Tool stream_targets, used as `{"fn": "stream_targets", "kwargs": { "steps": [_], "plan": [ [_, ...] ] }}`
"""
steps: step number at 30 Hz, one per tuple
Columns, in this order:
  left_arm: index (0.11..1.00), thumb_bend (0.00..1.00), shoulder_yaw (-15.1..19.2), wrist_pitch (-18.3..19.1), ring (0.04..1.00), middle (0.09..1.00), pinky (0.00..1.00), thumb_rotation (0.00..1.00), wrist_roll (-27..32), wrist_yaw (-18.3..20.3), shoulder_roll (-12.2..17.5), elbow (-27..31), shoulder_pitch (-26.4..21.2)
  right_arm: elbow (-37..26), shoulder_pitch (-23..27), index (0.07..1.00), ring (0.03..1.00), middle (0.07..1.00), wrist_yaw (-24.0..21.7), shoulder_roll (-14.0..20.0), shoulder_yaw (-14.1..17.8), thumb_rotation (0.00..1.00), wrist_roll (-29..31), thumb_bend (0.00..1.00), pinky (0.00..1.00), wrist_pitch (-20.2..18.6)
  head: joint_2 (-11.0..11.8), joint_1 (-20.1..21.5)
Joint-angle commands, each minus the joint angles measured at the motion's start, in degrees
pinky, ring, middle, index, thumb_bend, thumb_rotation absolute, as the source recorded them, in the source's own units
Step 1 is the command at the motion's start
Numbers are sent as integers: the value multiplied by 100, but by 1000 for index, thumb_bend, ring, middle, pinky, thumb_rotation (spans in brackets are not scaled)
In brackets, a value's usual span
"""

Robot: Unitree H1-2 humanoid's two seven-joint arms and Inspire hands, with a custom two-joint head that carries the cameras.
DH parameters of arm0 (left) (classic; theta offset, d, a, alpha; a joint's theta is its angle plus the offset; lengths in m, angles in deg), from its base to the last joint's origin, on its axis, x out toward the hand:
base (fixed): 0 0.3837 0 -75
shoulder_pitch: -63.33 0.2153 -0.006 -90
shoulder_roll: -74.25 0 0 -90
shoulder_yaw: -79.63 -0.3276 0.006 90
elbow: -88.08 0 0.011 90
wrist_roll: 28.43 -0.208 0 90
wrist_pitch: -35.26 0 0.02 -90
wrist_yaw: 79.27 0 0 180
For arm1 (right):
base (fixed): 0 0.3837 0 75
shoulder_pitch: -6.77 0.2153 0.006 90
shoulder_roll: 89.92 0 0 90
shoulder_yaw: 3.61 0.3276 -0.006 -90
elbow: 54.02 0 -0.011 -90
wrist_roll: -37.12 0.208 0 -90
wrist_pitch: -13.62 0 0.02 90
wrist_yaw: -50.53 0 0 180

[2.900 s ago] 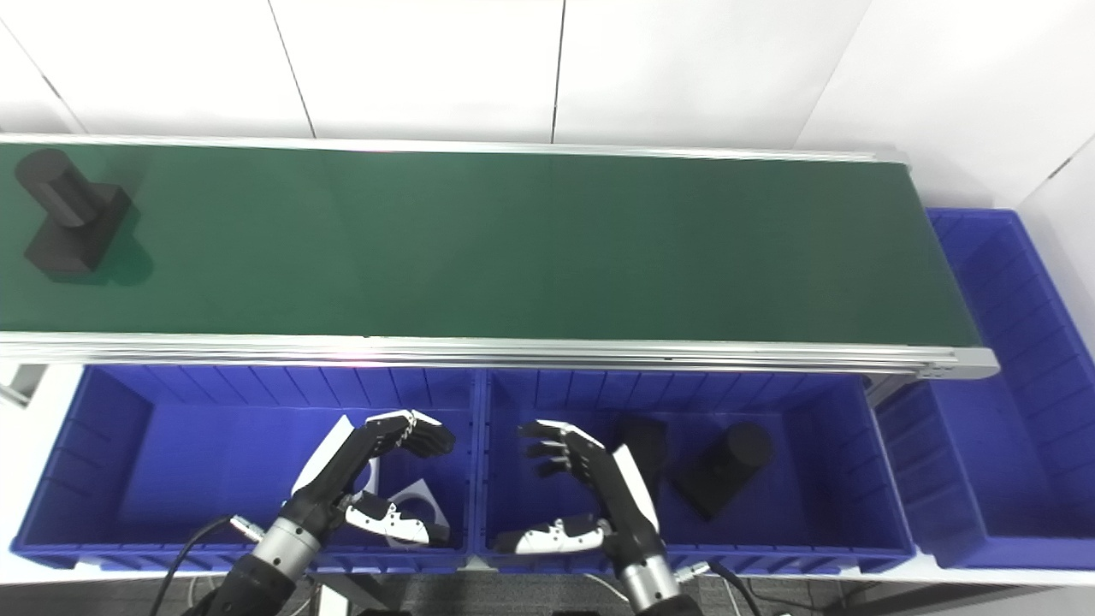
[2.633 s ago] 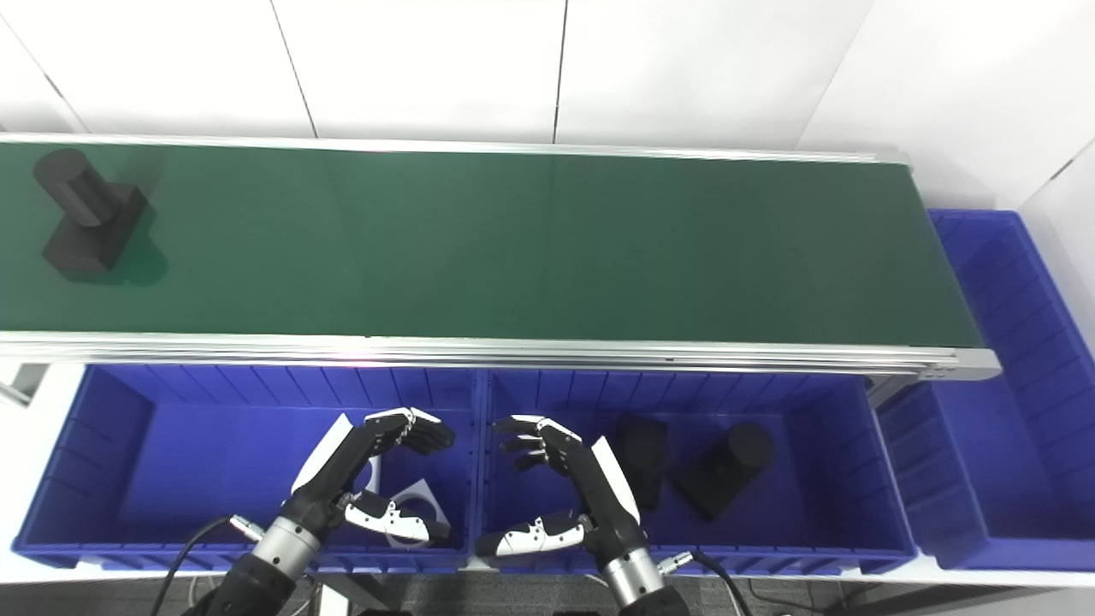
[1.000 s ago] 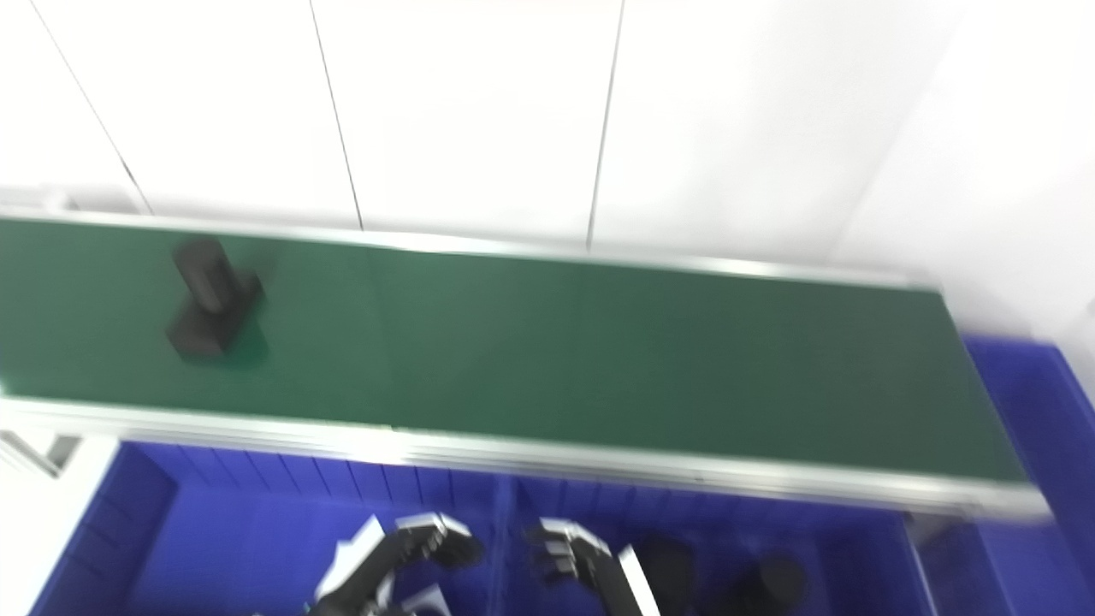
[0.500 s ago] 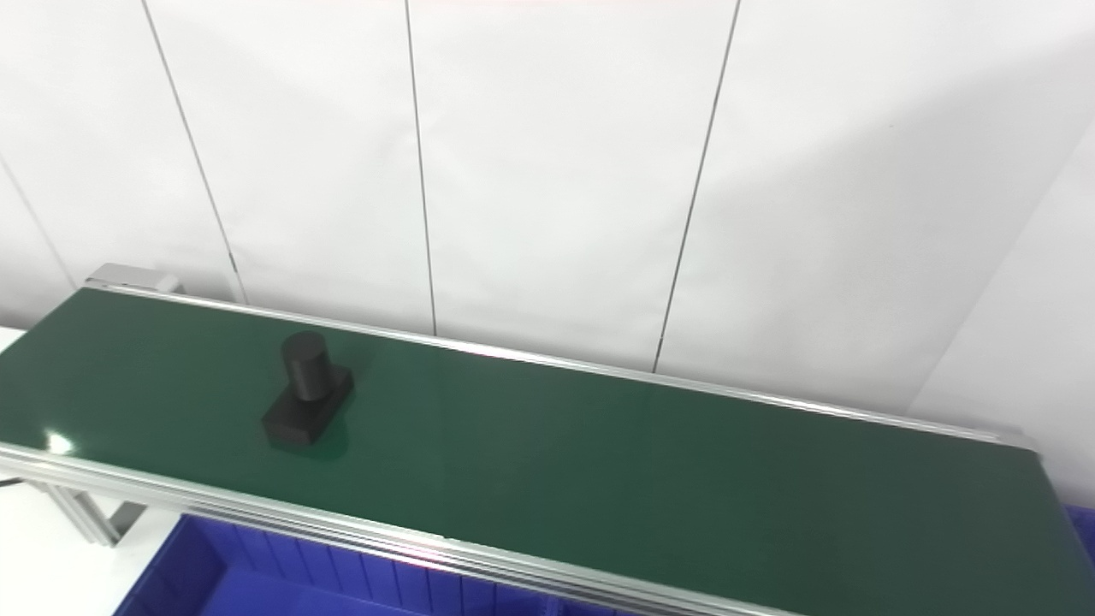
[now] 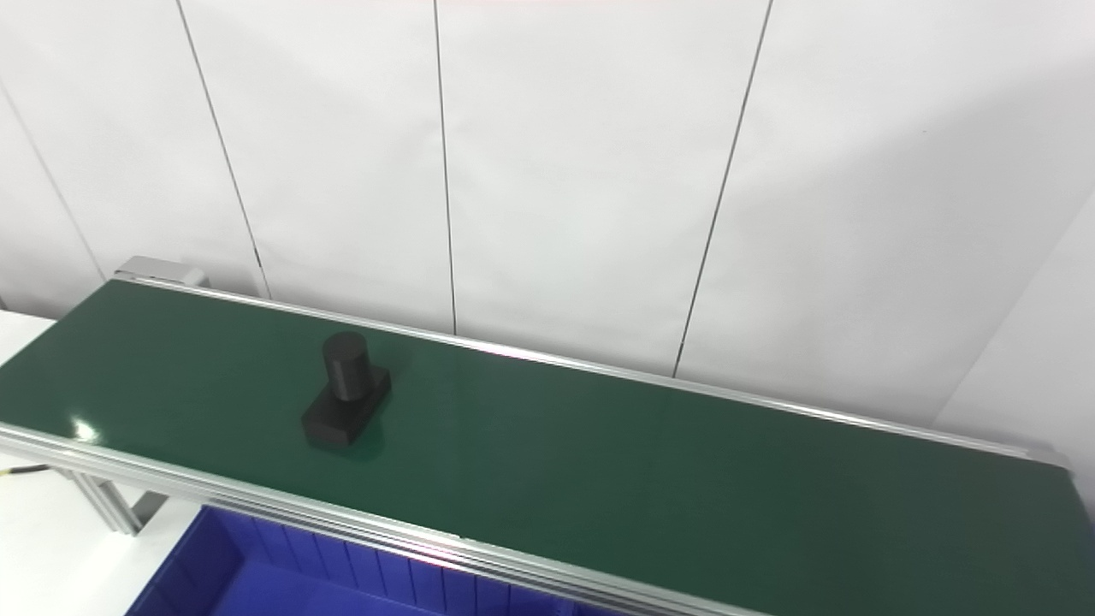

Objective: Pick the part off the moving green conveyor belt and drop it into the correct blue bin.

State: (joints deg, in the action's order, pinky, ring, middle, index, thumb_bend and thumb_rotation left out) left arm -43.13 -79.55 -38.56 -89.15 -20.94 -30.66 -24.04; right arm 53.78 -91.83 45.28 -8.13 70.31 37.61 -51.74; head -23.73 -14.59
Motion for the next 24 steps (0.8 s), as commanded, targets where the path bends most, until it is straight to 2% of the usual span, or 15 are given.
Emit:
{"fn": "stream_targets", "kwargs": {
  "steps": [1,6,12,19,24],
  "plan": [
    [607,959,-23,-212,609,617,580,137,-48,-70,-50,73,-158,-416,24,661,621,730,-128,-200,92,80,123,940,514,229,1,17],
    [604,959,-73,-212,605,615,569,130,-76,-173,-74,-7,-215,-1223,62,671,620,731,-410,-445,145,87,373,916,503,226,49,34],
    [603,968,-33,-212,610,617,566,139,-35,-147,-114,-152,-273,-1878,346,673,583,711,-762,-559,36,77,846,949,472,155,107,67],
    [605,962,-9,-212,609,624,561,145,-49,-151,-147,-237,-314,-2098,754,673,556,683,-889,-672,57,68,1232,975,452,-165,153,97],
    [600,959,-61,-212,606,614,570,122,18,-186,-152,-323,-373,-1797,1217,683,563,687,-838,-752,192,109,1101,986,450,-101,217,110]
  ]
}}
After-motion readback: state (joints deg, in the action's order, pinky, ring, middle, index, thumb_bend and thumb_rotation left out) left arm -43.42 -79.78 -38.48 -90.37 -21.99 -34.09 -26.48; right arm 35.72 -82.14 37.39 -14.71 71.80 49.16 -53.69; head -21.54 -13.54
